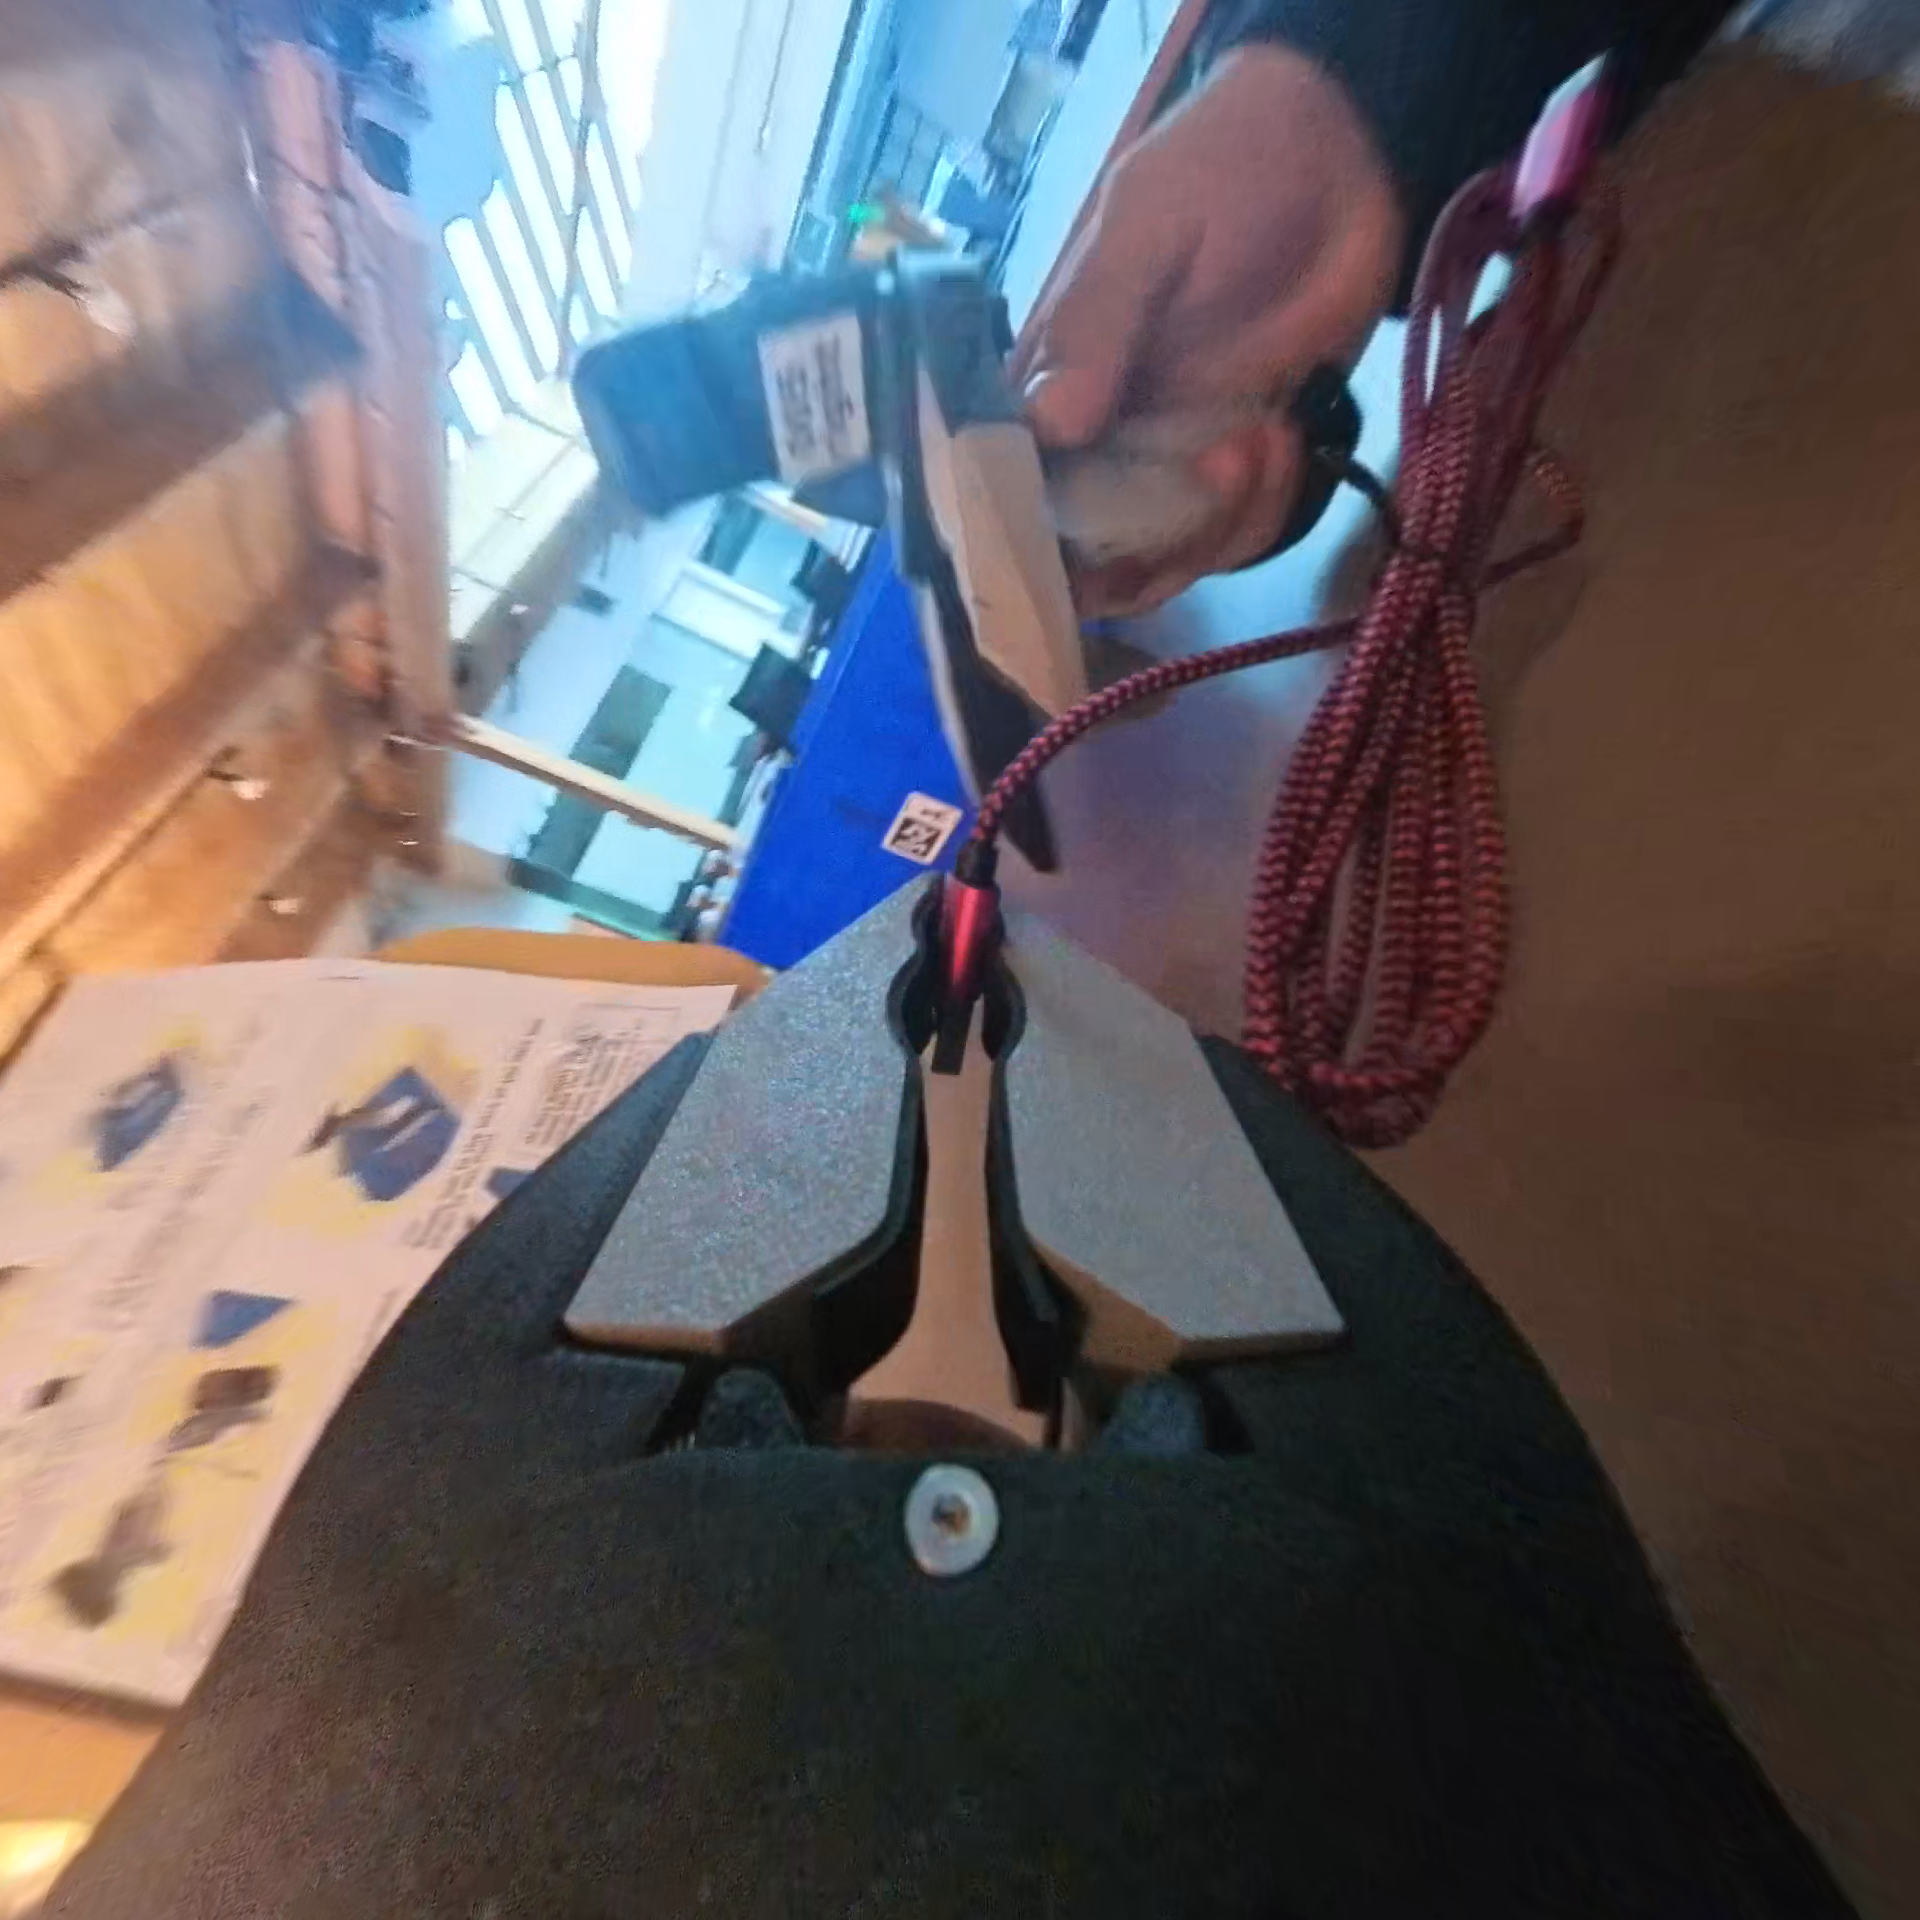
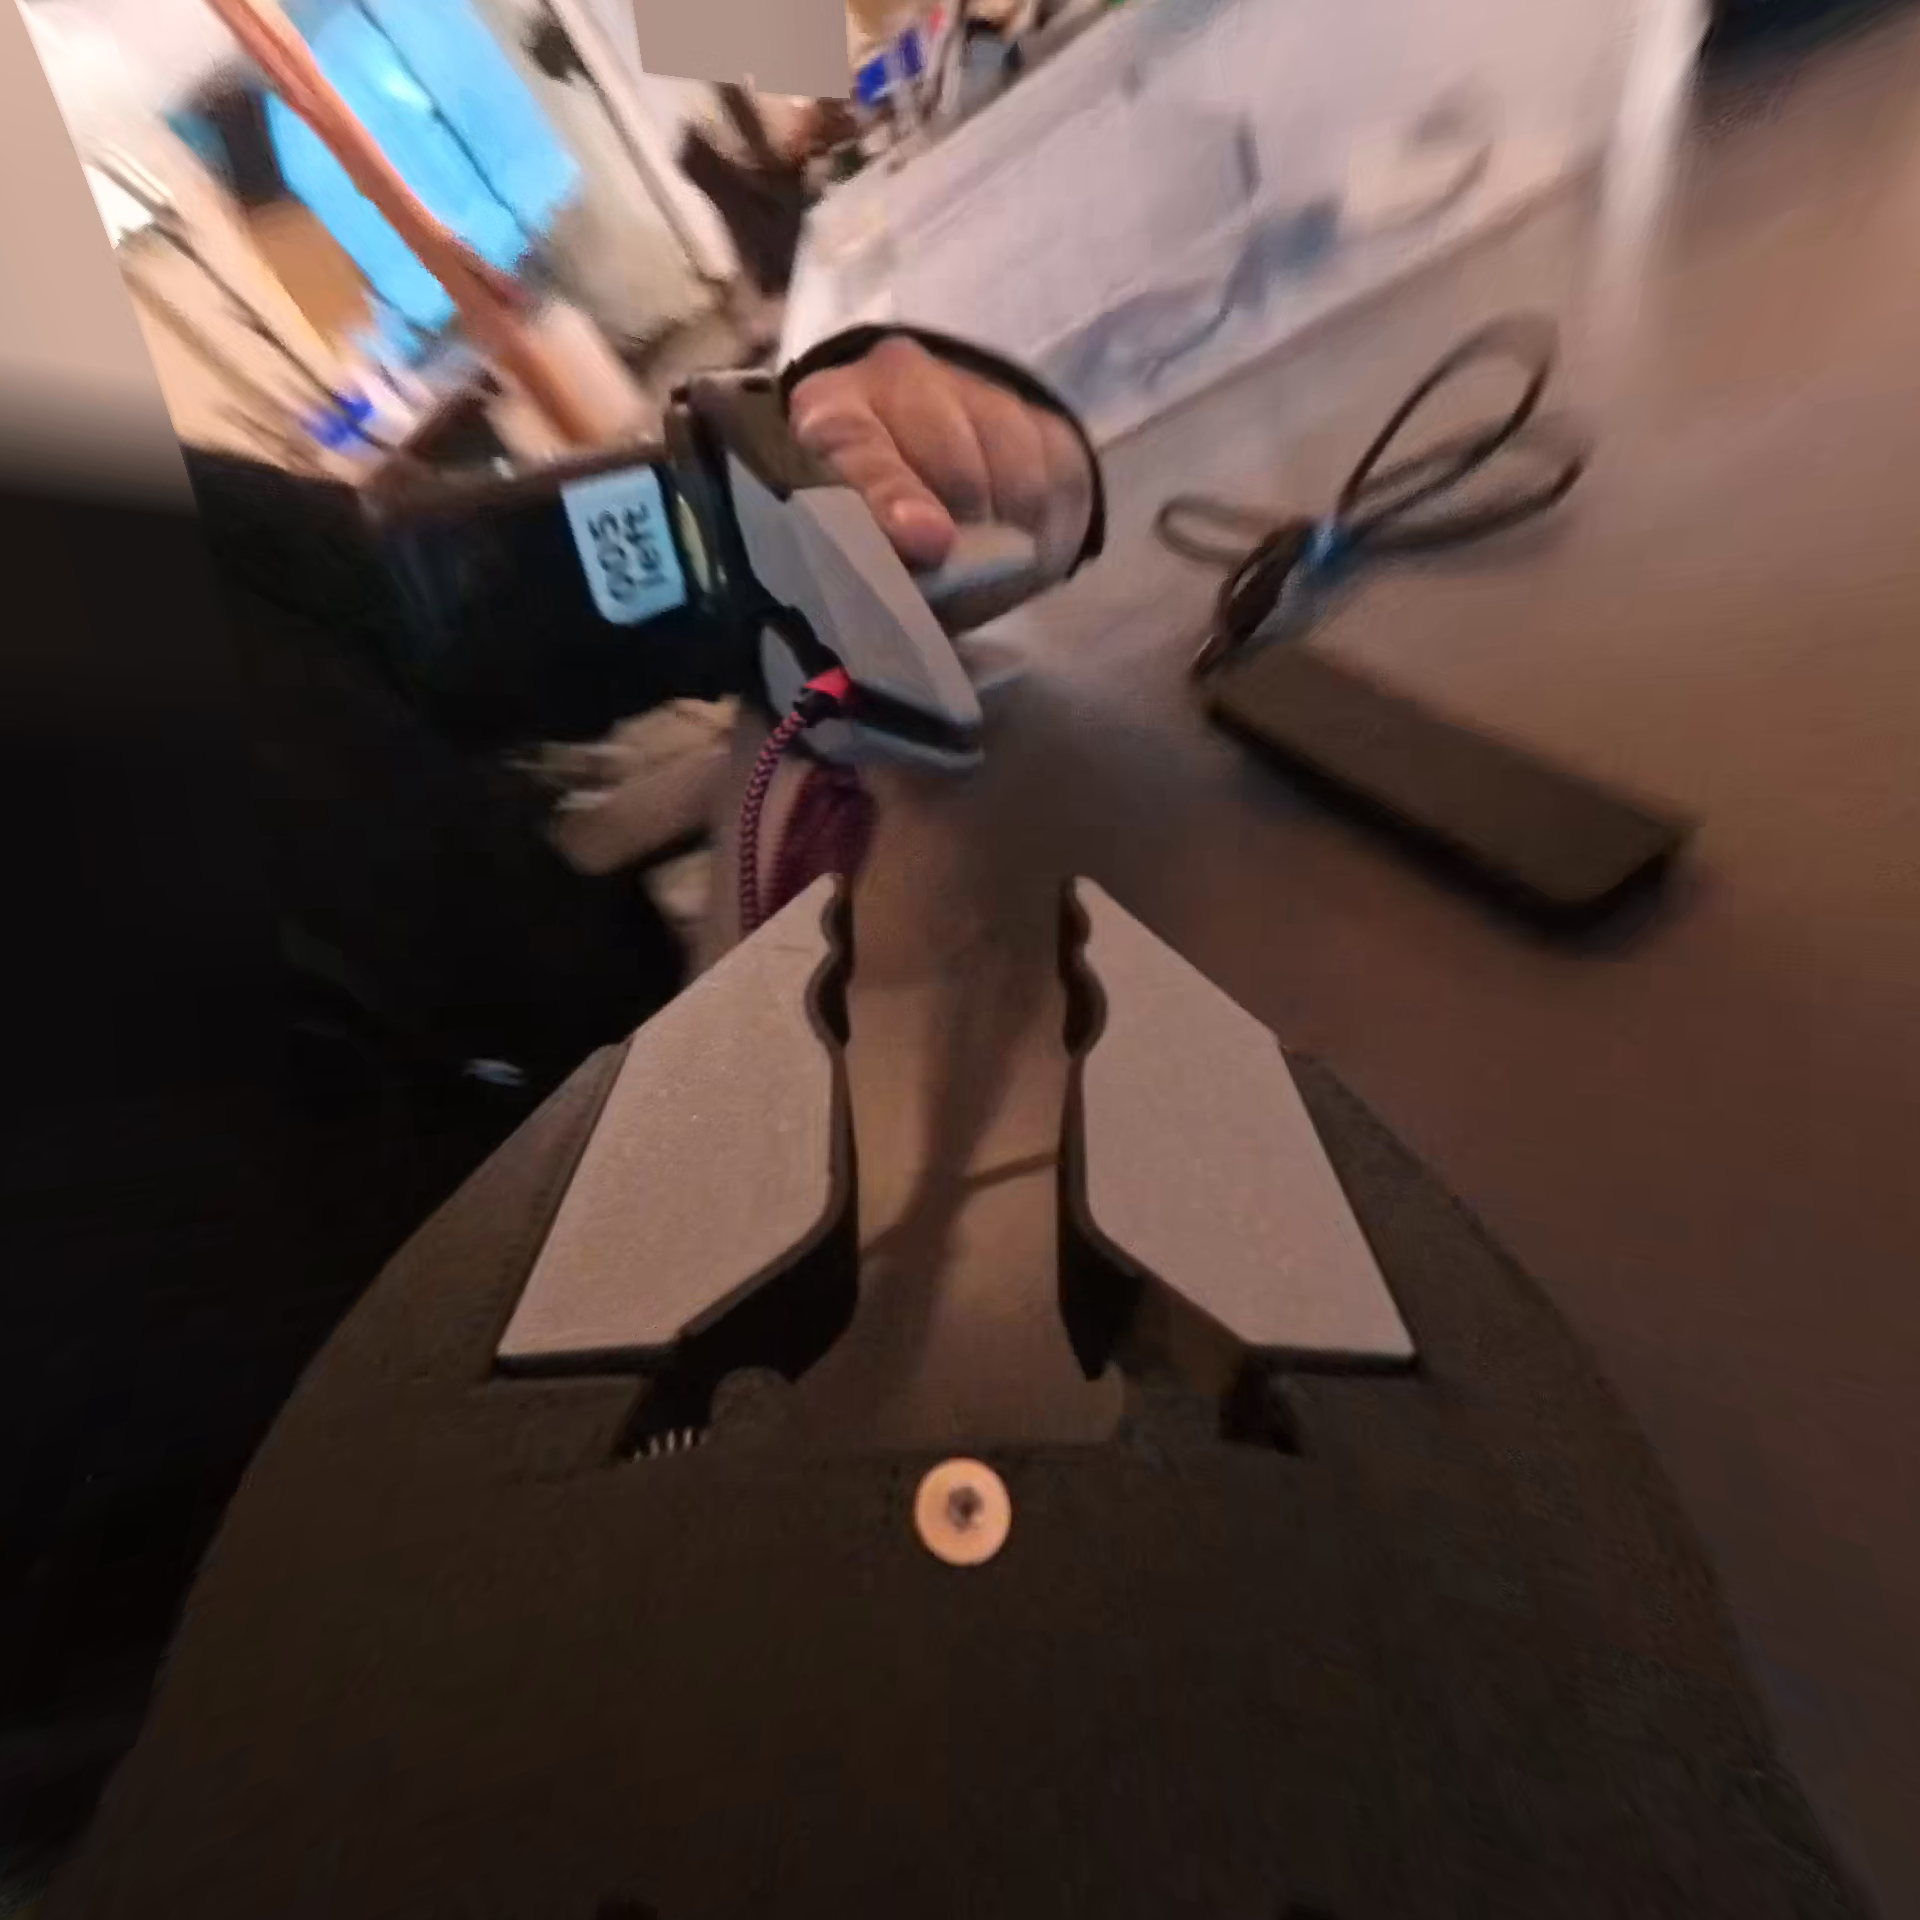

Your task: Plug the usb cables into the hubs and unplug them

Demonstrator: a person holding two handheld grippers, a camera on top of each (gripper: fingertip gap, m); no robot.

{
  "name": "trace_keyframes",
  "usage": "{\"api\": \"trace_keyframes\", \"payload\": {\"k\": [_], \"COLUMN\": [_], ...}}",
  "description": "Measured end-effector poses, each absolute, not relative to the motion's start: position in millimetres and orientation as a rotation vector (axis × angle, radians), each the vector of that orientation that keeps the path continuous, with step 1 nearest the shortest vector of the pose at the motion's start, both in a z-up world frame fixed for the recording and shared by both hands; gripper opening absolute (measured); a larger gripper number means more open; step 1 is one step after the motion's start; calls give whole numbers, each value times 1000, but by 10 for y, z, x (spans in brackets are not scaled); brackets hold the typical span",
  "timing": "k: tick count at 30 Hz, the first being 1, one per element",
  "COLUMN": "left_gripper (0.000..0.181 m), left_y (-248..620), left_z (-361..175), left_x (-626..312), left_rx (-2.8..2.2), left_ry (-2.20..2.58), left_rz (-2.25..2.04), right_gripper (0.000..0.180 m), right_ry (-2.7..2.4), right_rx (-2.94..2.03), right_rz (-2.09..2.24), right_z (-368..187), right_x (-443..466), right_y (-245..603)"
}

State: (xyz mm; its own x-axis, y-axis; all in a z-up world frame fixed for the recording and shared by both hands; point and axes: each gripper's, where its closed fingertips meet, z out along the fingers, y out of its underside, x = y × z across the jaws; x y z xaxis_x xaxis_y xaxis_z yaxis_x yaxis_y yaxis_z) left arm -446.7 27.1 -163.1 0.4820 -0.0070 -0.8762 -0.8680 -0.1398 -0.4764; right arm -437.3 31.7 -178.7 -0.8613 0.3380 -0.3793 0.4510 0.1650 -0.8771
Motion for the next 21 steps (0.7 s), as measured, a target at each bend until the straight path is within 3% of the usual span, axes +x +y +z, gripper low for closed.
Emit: {"api": "trace_keyframes", "payload": {"k": [7, 8, 10, 12, 21], "left_gripper": [0, 0, 0, 1, 3], "left_y": [276, 272, 264, 245, 152], "left_z": [-1561, -1561, -1567, -1539, -1624], "left_x": [-4267, -4246, -4227, -4215, -3974], "left_rx": [-1505, -1505, -1510, -1503, -1557], "left_ry": [691, 682, 671, 655, 685], "left_rz": [612, 577, 532, 475, 147], "right_gripper": [36, 33, 10, 2, 5], "right_ry": [3067, 3160, 3331, 3452, 3423], "right_rx": [347, 306, 195, 99, -167], "right_rz": [-2037, -2050, -2075, -2064, -1963], "right_z": [-1523, -1495, -1443, -1427, -1447], "right_x": [-4255, -4250, -4226, -4194, -4031], "right_y": [-34, -63, -98, -132, -261]}}
